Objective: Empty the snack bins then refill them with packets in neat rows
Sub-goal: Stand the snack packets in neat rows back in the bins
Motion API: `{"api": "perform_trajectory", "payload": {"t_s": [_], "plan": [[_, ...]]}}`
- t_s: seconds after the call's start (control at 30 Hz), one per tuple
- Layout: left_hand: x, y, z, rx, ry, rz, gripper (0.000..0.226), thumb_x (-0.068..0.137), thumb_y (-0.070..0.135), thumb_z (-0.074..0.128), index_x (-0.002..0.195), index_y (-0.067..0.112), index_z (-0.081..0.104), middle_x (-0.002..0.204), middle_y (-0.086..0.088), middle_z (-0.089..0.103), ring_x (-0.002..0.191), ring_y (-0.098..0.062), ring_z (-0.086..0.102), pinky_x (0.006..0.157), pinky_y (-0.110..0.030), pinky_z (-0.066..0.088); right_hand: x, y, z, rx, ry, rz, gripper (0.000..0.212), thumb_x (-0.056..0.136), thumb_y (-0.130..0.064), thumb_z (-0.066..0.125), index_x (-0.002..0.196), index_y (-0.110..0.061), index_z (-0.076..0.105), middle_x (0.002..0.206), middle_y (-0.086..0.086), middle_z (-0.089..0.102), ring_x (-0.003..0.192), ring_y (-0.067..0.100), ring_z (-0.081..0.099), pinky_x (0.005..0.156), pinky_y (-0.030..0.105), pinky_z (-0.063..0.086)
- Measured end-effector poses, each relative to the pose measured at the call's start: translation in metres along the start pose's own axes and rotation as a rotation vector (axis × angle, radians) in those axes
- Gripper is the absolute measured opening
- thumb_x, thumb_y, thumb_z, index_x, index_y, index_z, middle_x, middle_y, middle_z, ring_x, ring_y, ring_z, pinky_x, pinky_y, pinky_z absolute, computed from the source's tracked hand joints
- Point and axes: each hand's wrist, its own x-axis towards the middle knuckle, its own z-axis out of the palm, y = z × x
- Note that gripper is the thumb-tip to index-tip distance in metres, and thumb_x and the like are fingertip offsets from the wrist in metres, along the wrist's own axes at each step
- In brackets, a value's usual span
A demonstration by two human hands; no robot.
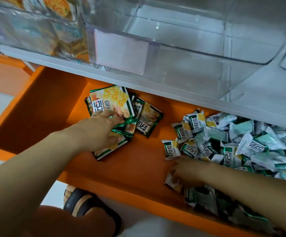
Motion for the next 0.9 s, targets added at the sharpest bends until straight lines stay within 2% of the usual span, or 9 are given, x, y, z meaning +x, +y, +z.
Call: {"api": "perform_trajectory", "payload": {"t_s": [0.07,0.17,0.27,0.4,0.53,0.63,0.73,0.83,0.9], "plan": [[0.000,-0.001,-0.002,-0.060,0.045,0.010,0.061,0.094,0.043,0.053,0.148,0.037,0.026,0.159,0.002,0.013,0.145,-0.028,0.018,0.113,-0.046,0.030,-0.006,0.003,-0.008,0.231,0.168,0.057,0.028,0.092,-0.026,0.055,0.119,-0.030,0.063,0.131,0.000,0.056,0.118,0.024,0.052,0.096,0.042,0.046],[0.001,-0.011,-0.008,-0.164,0.194,0.035,0.051,0.094,0.037,0.055,0.142,0.033,0.040,0.152,0.004,0.029,0.139,-0.022,0.032,0.107,-0.040,0.038,-0.004,0.004,-0.041,0.577,0.450,0.139,0.030,0.093,-0.028,0.057,0.123,-0.028,0.061,0.125,-0.008,0.059,0.110,0.013,0.057,0.092,0.026,0.045],[0.003,-0.026,-0.008,-0.199,0.231,-0.006,0.052,0.093,0.037,0.056,0.142,0.029,0.041,0.148,-0.001,0.034,0.138,-0.025,0.033,0.109,-0.043,0.036,0.012,-0.001,-0.085,0.979,0.668,0.203,0.029,0.092,-0.027,0.060,0.121,-0.026,0.060,0.124,-0.005,0.060,0.108,0.012,0.058,0.095,0.034,0.049],[0.011,-0.042,-0.002,-0.244,0.269,-0.130,0.068,0.091,0.034,0.060,0.149,0.030,0.024,0.155,-0.009,0.023,0.136,-0.034,0.034,0.110,-0.047,0.034,0.032,-0.009,-0.139,1.341,0.924,0.322,0.047,0.090,-0.034,0.063,0.133,-0.021,0.048,0.137,0.002,0.050,0.118,0.019,0.053,0.097,0.034,0.045],[0.020,-0.046,0.003,-0.384,0.167,-0.193,0.072,0.094,0.036,0.058,0.152,0.026,0.016,0.157,-0.014,0.018,0.137,-0.035,0.034,0.110,-0.040,0.031,0.053,-0.017,-0.158,1.599,0.776,0.339,0.070,0.089,-0.050,0.059,0.148,-0.026,0.030,0.152,0.002,0.033,0.131,0.024,0.042,0.106,0.036,0.039],[0.020,-0.044,0.006,-0.335,0.097,-0.156,0.066,0.094,0.037,0.057,0.150,0.025,0.024,0.157,-0.014,0.020,0.136,-0.031,0.037,0.109,-0.036,0.033,0.058,-0.027,-0.160,1.747,0.729,0.348,0.071,0.091,-0.044,0.059,0.149,-0.022,0.024,0.148,0.001,0.036,0.115,0.022,0.056,0.095,0.041,0.052],[0.015,-0.039,0.001,-0.349,0.072,-0.118,0.060,0.094,0.037,0.056,0.147,0.026,0.031,0.152,-0.013,0.030,0.108,-0.022,0.058,0.099,-0.030,0.038,0.053,-0.034,-0.157,1.934,0.745,0.342,0.061,0.090,-0.029,0.064,0.141,-0.018,0.032,0.126,0.000,0.053,0.098,0.022,0.065,0.087,0.038,0.055],[0.008,-0.032,-0.008,-0.321,0.076,-0.091,0.056,0.094,0.037,0.056,0.145,0.024,0.036,0.154,-0.012,0.026,0.131,-0.028,0.043,0.105,-0.031,0.034,0.034,-0.040,-0.154,2.165,0.713,0.319,0.051,0.086,-0.025,0.068,0.131,-0.013,0.046,0.123,0.008,0.059,0.083,0.022,0.068,0.077,0.036,0.058],[-0.003,-0.025,-0.017,-0.337,0.100,-0.079,0.052,0.094,0.040,0.056,0.141,0.023,0.041,0.147,-0.012,0.033,0.126,-0.028,0.047,0.100,-0.029,0.037,0.009,-0.049,-0.150,2.246,0.676,0.317,0.027,0.087,-0.028,0.067,0.108,-0.013,0.061,0.099,0.009,0.068,0.072,0.019,0.066,0.068,0.033,0.057]]}}
